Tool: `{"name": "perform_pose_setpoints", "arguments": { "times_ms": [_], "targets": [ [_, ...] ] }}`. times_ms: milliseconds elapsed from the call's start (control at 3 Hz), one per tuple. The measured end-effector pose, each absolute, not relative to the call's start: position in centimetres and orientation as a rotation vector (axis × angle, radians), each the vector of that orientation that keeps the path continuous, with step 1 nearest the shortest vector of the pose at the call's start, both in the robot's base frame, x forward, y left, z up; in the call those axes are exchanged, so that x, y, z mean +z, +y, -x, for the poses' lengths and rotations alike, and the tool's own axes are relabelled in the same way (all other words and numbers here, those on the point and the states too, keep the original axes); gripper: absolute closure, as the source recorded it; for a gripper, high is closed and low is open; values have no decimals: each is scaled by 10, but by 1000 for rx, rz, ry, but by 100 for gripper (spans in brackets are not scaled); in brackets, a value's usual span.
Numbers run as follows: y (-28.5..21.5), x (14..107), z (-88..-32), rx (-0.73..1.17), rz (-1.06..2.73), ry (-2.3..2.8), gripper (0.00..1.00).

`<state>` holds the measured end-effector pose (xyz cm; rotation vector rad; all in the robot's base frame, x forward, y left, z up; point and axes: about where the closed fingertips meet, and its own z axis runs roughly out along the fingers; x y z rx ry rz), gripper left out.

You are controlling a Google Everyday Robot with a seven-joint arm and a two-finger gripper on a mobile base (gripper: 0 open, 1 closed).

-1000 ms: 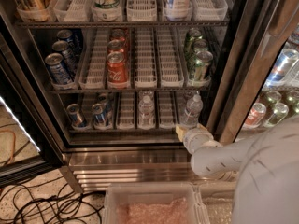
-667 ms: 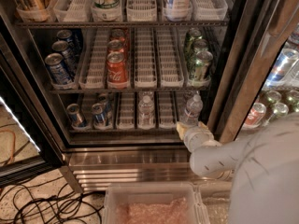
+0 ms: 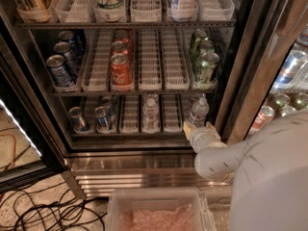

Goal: Pick water bottle from bottom shelf of fridge

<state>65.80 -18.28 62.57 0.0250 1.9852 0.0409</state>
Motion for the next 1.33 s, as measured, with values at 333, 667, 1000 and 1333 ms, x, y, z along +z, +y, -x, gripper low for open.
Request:
{"name": "perform_pose_setpoints", "arguments": {
  "times_ms": [333,667,1000,1333],
  "targets": [
    [-178,627,-674,81,-43,1971,31],
    [-178,627,-674,81,-43,1971,32],
    [-189,639,-664,60,-49,1953,33],
    [-201,631,-677,36,-47,1972,33]
  ]
}}
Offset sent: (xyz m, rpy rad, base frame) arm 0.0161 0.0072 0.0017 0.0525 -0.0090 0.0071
